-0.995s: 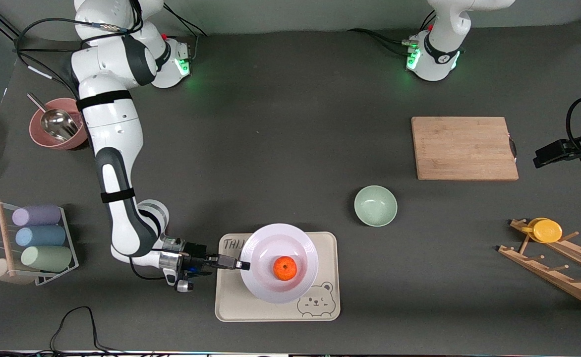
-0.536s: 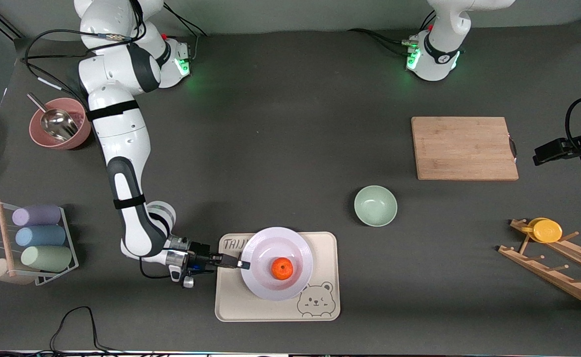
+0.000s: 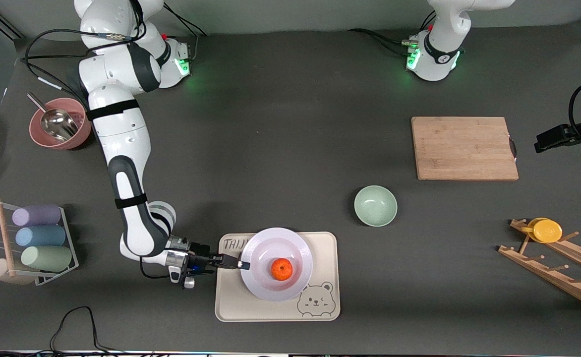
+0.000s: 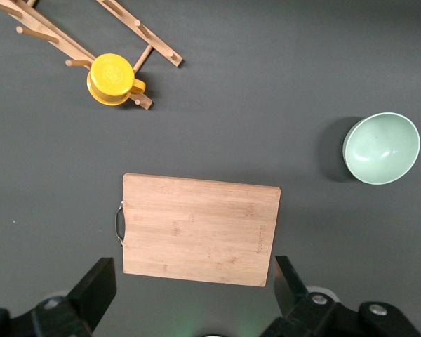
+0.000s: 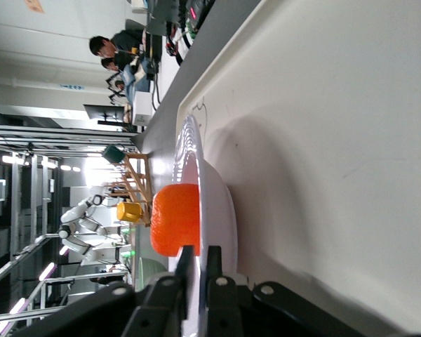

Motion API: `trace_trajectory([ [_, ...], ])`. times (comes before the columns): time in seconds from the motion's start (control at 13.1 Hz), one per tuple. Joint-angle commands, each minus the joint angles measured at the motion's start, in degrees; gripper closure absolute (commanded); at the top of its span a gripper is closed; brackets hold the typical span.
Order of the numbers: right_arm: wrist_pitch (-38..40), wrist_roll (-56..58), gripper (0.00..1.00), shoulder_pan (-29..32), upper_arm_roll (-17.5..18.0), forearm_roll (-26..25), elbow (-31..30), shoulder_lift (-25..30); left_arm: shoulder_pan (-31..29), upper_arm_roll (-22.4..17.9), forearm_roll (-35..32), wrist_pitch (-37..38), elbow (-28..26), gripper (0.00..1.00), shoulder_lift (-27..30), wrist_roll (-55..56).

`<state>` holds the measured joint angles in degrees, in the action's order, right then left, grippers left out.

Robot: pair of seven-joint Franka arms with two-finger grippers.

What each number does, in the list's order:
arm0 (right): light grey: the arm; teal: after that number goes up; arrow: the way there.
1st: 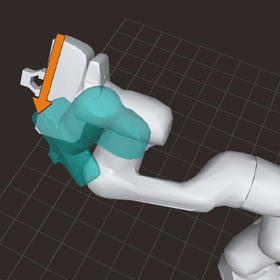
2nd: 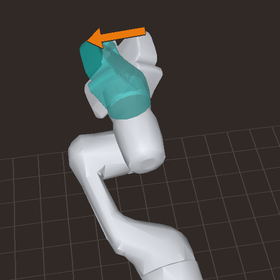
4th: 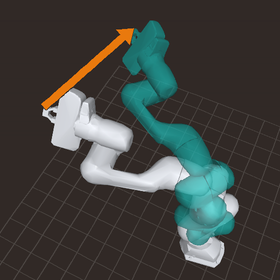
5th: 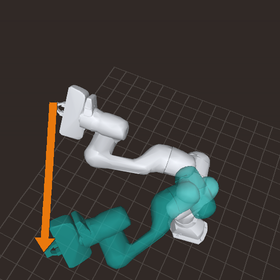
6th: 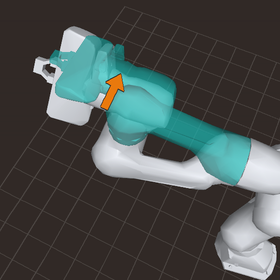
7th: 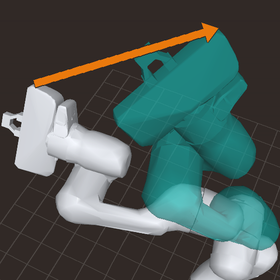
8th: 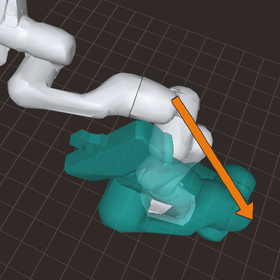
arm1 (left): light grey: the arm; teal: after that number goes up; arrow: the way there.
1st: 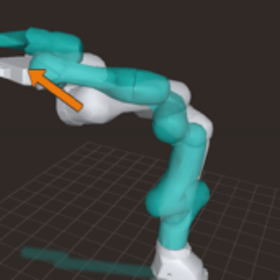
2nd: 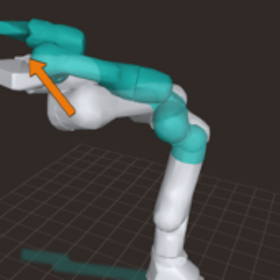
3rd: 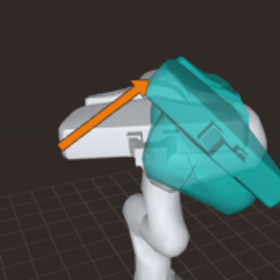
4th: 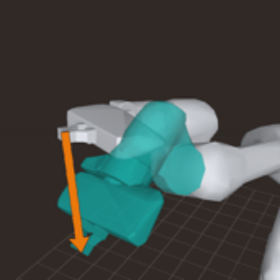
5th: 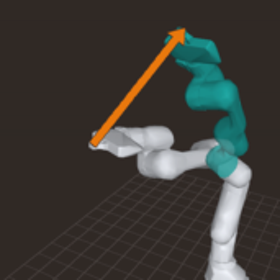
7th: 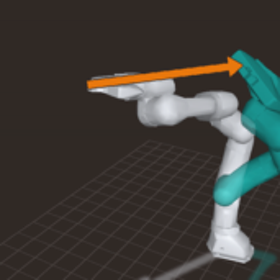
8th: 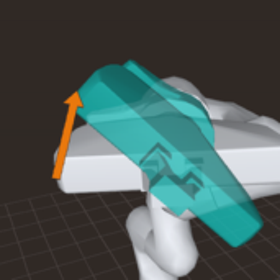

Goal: Place orange and plate with both arms

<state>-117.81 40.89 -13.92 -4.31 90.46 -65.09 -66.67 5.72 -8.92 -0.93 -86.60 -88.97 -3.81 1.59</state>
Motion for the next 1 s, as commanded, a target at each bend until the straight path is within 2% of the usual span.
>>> trace_trajectory([
  [0.0, -1.3, -8.4, 0.21, 0.5, 0.0, -8.5, -0.1, 2.6, 0.3, -0.1, -0.6, 1.7, -0.9, 0.00, 1.9, -0.6],
  [0.08, -1.3, -9.4, 0.19, 1.0, -0.3, -10.2, -0.2, 3.3, 0.3, -0.1, -0.6, 2.4, -0.8, 0.00, 2.2, -0.6],
  [0.23, -1.2, -10.0, 0.04, 1.7, -0.7, -13.5, -2.0, 5.1, 0.3, 0.0, -0.6, 3.5, -0.6, 0.00, 2.4, -0.4],
  [0.38, -0.6, -12.0, 0.00, 3.3, -1.0, -18.5, -3.8, 7.5, 0.5, 0.0, -0.7, 3.6, -0.3, 0.00, 2.6, -0.4],
  [0.69, 6.5, -20.7, 0.00, 5.5, -2.4, -34.0, -5.1, 14.6, 0.7, 0.1, -0.7, 5.9, 1.3, 0.00, 2.7, -0.4],
  [0.92, 11.7, -23.6, 0.00, 5.8, -3.2, -49.0, -8.3, 24.1, 0.4, 0.0, -0.5, 8.0, 2.7, 0.00, 3.1, -0.6],
])
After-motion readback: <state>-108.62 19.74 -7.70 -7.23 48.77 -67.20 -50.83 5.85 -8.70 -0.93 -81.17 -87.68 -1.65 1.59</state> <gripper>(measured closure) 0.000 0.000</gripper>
